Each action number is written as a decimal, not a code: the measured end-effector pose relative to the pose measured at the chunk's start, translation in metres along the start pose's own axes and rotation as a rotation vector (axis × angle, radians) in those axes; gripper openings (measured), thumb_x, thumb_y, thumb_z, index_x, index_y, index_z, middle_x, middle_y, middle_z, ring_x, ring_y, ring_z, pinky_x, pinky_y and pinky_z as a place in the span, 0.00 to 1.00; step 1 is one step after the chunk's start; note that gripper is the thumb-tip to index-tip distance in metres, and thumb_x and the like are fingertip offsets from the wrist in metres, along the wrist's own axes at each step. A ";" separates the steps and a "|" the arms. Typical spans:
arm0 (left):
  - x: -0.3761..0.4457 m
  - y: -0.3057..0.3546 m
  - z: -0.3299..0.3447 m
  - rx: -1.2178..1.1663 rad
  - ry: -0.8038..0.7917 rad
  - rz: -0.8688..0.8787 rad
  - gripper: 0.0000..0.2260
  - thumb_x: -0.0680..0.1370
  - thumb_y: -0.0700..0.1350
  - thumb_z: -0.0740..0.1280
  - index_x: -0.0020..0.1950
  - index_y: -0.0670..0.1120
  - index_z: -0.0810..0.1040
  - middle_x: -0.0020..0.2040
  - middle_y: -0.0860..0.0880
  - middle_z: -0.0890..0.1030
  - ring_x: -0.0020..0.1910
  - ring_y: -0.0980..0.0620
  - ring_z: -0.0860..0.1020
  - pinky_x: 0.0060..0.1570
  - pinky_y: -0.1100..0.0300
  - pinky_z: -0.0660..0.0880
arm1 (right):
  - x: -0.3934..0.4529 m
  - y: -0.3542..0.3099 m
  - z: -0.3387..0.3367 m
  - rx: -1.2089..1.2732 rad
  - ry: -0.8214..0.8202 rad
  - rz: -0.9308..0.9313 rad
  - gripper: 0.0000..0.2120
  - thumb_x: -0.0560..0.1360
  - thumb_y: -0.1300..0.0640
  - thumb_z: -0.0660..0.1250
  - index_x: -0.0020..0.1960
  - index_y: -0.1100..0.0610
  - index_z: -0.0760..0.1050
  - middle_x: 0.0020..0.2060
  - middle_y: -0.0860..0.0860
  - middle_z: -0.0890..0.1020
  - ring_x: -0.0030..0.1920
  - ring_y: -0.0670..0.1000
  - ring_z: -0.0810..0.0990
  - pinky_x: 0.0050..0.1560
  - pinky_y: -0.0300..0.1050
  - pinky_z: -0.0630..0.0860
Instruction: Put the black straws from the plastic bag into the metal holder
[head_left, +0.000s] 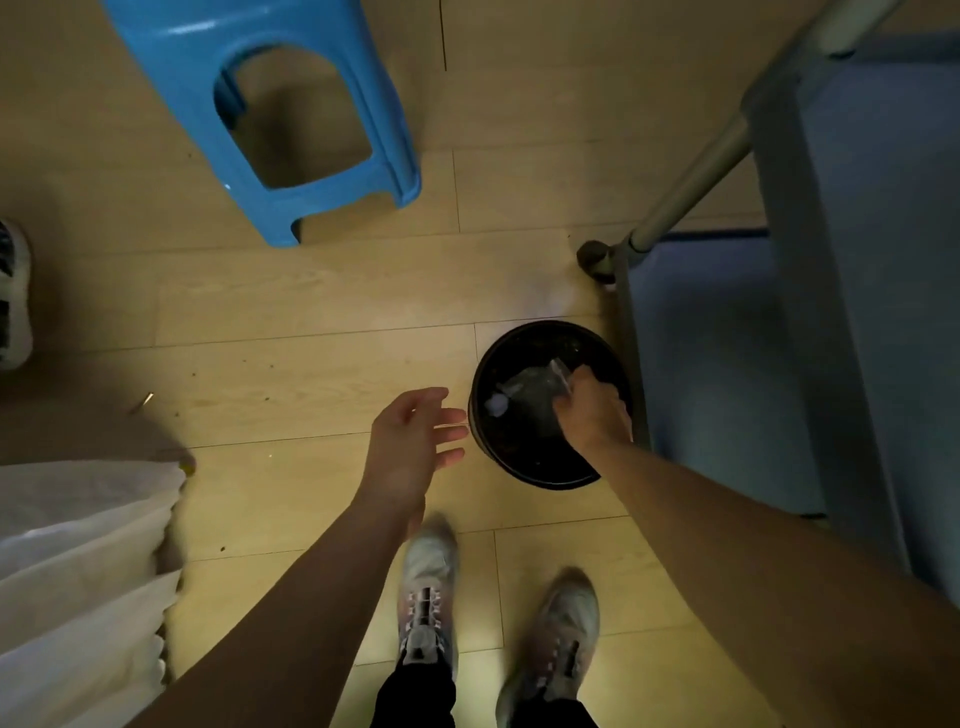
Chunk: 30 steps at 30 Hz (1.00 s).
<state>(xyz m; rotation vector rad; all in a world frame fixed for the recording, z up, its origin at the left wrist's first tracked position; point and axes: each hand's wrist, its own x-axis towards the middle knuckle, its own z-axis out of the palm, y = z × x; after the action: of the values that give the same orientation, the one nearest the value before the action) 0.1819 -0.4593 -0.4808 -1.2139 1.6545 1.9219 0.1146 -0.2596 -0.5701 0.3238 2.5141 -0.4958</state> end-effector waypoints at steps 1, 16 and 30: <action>0.005 -0.005 0.000 0.004 0.005 0.001 0.10 0.84 0.45 0.60 0.60 0.45 0.80 0.51 0.40 0.85 0.47 0.45 0.83 0.46 0.51 0.78 | 0.005 0.003 0.009 0.001 -0.018 0.009 0.13 0.79 0.51 0.64 0.60 0.57 0.71 0.55 0.63 0.80 0.55 0.67 0.80 0.50 0.55 0.77; 0.040 -0.007 0.007 0.051 0.001 0.023 0.11 0.84 0.46 0.60 0.59 0.46 0.80 0.51 0.41 0.86 0.48 0.45 0.84 0.47 0.51 0.79 | 0.030 0.023 0.041 -0.017 -0.146 0.009 0.20 0.79 0.52 0.67 0.65 0.61 0.67 0.58 0.65 0.78 0.57 0.67 0.79 0.53 0.57 0.79; -0.004 0.048 0.024 0.000 -0.015 0.046 0.10 0.84 0.42 0.59 0.60 0.44 0.79 0.51 0.41 0.85 0.48 0.46 0.83 0.41 0.57 0.78 | -0.044 -0.011 -0.014 0.315 0.016 -0.030 0.11 0.80 0.59 0.66 0.62 0.58 0.73 0.60 0.59 0.80 0.60 0.60 0.79 0.56 0.56 0.79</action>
<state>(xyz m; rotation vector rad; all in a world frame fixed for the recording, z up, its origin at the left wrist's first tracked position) 0.1401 -0.4493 -0.4477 -1.1686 1.6891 1.9530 0.1409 -0.2693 -0.5314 0.4086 2.4565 -0.9074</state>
